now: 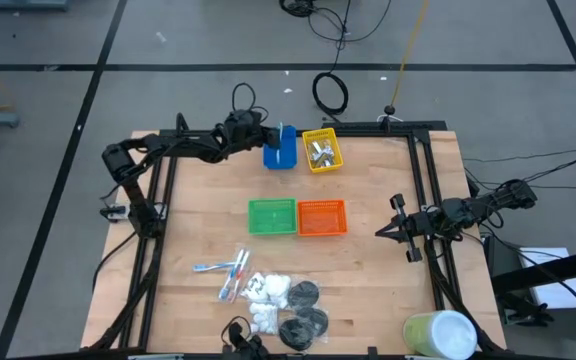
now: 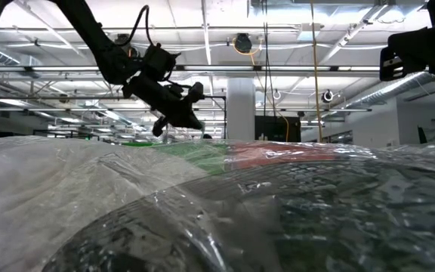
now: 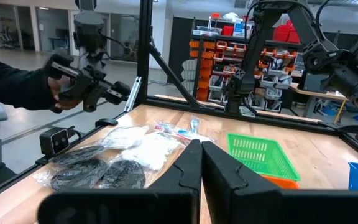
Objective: Pick & Place Travel size toiletries
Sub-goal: Put the green toothbrush into the blue bin, then put the left blue toothbrush into the blue bin
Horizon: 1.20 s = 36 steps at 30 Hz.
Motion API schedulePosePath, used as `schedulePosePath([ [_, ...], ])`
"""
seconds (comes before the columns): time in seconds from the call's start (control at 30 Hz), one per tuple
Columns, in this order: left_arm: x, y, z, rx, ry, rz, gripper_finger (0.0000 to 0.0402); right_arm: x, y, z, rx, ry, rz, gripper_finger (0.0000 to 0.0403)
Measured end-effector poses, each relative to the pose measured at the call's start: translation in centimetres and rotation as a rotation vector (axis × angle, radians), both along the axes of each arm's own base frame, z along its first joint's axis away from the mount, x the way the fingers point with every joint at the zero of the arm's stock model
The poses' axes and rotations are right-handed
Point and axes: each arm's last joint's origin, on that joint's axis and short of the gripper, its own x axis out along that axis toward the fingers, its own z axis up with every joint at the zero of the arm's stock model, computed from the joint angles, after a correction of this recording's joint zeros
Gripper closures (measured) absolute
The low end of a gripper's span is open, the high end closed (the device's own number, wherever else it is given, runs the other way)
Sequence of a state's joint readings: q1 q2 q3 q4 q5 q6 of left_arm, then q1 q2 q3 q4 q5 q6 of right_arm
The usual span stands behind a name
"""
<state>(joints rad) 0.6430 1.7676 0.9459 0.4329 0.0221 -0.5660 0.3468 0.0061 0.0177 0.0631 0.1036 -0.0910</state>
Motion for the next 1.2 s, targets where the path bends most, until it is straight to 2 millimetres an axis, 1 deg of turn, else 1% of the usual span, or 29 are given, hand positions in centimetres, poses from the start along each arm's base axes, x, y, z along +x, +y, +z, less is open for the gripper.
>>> schedulePosePath([
  [0.17, -0.2, 0.0, -0.4, -0.022, 0.036, 0.022, 0.0401, 0.0, 0.0, 0.0, 0.0, 0.0, 0.0, 0.0403],
  [0.57, -0.3, -0.1, -0.6, -0.058, 0.039, 0.036, 0.0398, 0.0, 0.0, 0.0, 0.0, 0.0, 0.0, 0.0403],
  [0.67, -0.3, -0.1, -0.6, -0.067, 0.042, 0.037, 0.039, 0.0, 0.0, 0.0, 0.0, 0.0, 0.0, 0.0403],
  [0.8, -0.2, -0.3, -0.6, -0.05, 0.053, 0.015, 0.0356, 0.0, 0.0, 0.0, 0.0, 0.0, 0.0, 0.0403],
  [0.93, -0.1, -0.3, -0.6, -0.054, 0.049, -0.012, 0.0302, 0.0, 0.0, 0.0, 0.0, 0.0, 0.0, 0.0403],
  [1.07, 0.0, -0.4, -0.5, -0.02, 0.055, -0.059, 0.0247, 0.0, 0.0, 0.0, 0.0, 0.0, 0.0, 0.0403],
  [1.13, 0.0, -0.5, -0.2, 0.007, 0.059, -0.117, 0.0226, 0.0, 0.0, 0.0, 0.0, 0.0, 0.0, 0.0403],
  [1.2, -0.1, -0.8, 0.7, 0.053, 0.056, -0.184, 0.0211, 0.0, 0.0, 0.0, 0.0, 0.0, 0.0, 0.0403],
])
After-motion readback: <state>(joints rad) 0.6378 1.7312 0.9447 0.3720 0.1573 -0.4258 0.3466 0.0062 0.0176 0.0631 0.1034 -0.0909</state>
